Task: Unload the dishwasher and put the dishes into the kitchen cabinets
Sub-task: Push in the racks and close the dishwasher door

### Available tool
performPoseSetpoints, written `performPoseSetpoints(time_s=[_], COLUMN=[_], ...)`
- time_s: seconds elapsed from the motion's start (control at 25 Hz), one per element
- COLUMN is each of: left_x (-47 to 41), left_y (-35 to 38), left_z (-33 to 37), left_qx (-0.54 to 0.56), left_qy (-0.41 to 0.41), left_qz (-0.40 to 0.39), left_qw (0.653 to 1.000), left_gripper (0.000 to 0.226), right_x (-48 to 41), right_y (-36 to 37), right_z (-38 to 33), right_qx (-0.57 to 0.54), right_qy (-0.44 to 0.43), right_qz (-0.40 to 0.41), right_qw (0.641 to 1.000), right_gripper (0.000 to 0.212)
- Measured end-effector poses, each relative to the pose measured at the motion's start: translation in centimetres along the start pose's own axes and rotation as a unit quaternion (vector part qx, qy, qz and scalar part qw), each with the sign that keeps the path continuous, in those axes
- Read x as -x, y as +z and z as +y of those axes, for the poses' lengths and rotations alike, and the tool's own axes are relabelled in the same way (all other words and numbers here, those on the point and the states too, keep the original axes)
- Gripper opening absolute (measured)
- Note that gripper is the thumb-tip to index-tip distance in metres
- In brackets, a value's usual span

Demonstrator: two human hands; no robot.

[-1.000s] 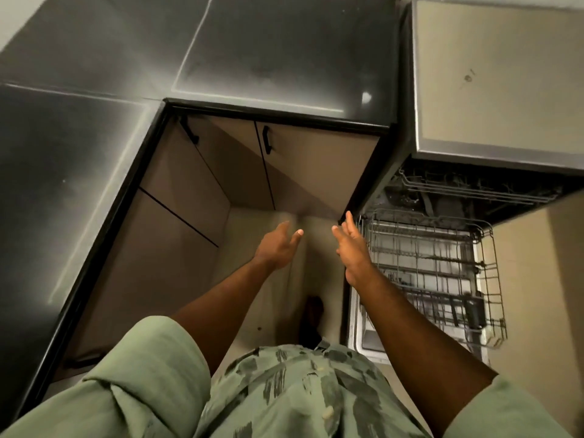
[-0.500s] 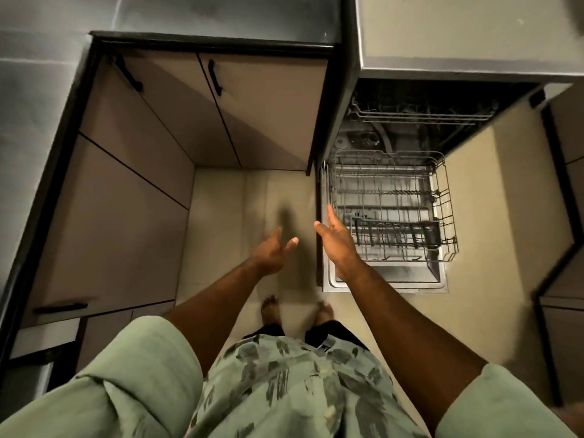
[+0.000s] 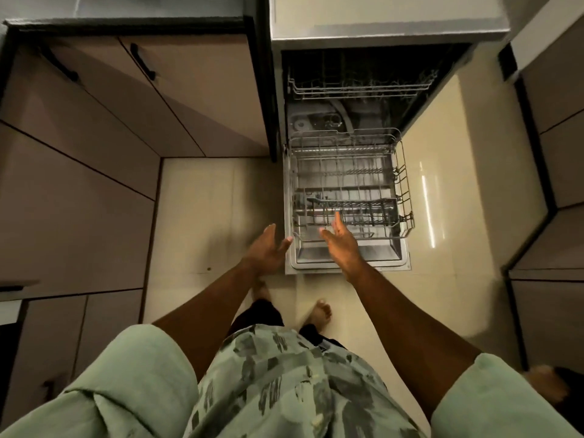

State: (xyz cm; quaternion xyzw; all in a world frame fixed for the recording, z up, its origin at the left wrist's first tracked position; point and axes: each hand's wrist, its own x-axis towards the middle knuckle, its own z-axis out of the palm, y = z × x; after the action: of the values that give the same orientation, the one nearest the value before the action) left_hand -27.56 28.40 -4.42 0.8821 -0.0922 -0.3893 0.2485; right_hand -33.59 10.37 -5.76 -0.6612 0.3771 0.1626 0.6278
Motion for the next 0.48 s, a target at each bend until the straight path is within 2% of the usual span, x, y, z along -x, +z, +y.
performPoseSetpoints(time_s=[0.16,0.48], left_x=[-0.9,-7.7], left_y=[2.6,6.2], left_z=[3.3,7.7], left_qx=[0.015,0.040], left_qy=[0.021,-0.010], left_qz=[0.001,-0.044], left_qw=[1.000,0.998], left_gripper=[0.063,0.064], right_x=[-0.7,-4.9], right_y=[-3.9,-9.6], right_z=[1.9,3.1], right_qx=[-0.034,0.038], right_qy=[0.020,0.061], right_qz=[-0.014,0.000], right_qw=[0.999,0.997], right_gripper=[0.077,0.074])
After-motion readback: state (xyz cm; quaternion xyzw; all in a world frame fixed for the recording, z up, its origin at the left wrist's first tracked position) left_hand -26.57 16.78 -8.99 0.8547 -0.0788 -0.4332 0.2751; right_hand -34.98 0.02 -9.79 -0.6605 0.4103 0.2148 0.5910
